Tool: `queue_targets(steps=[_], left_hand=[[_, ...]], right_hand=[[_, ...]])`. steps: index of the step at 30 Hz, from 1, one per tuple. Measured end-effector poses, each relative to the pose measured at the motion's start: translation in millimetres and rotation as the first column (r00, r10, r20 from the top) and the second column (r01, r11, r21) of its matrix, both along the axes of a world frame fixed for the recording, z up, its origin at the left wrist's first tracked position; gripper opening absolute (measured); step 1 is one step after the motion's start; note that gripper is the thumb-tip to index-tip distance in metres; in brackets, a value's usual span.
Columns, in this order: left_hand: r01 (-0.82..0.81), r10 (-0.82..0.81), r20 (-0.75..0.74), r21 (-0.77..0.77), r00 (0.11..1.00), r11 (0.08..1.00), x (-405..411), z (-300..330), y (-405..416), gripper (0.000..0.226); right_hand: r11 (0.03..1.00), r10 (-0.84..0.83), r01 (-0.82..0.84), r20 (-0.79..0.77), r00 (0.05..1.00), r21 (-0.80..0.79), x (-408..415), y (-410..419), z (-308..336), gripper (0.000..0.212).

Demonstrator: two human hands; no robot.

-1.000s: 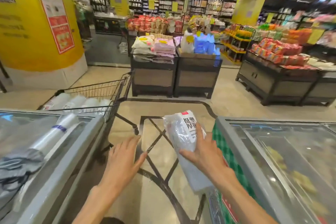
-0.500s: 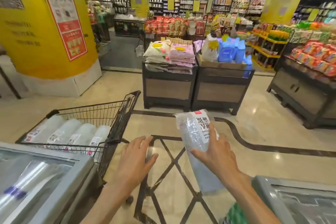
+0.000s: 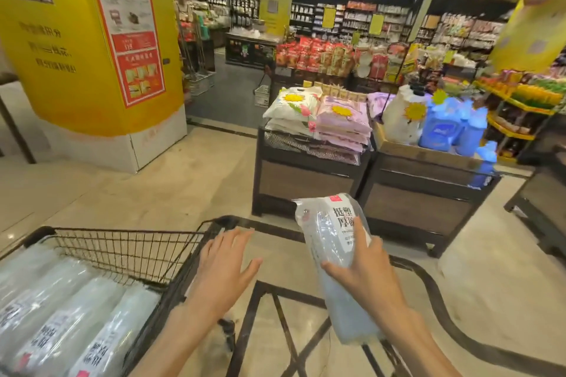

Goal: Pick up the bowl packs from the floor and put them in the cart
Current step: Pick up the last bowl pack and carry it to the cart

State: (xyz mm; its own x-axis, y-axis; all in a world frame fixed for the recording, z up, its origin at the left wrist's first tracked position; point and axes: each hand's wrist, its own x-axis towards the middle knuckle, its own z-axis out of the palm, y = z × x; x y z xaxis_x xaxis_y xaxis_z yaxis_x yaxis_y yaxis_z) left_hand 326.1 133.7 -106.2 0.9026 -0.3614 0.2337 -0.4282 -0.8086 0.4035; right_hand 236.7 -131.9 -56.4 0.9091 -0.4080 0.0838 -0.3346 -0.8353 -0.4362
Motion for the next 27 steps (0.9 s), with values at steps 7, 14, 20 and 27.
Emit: queue_targets(steps=[7, 14, 20, 27], left_hand=[[-0.066, 0.065, 0.023, 0.037, 0.998, 0.997, 174.3, 13.9, -49.5, 0.062], [-0.236, 0.236, 0.006, 0.034, 0.972, 0.971, 344.0, -1.3, -76.9, 0.063], [-0.532, 0.532, -0.023, 0.018, 0.846, 0.847, 445.8, -3.6, -62.1, 0.074], [-0.812, 0.812, -0.076, 0.041, 0.579, 0.582, 478.3, 4.2, 14.7, 0.079]], right_hand=[[0.997, 0.056, -0.059, -0.047, 0.997, -0.056, 198.6, -50.4, 13.0, 0.119], [0.961, 0.271, -0.271, -0.018, 0.962, -0.047, 419.7, -89.3, 5.2, 0.119], [0.854, 0.511, -0.514, -0.05, 0.858, -0.087, 599.0, -77.5, 14.9, 0.119], [0.609, 0.784, -0.79, -0.1, 0.613, -0.07, 742.8, 37.4, 12.3, 0.121]])
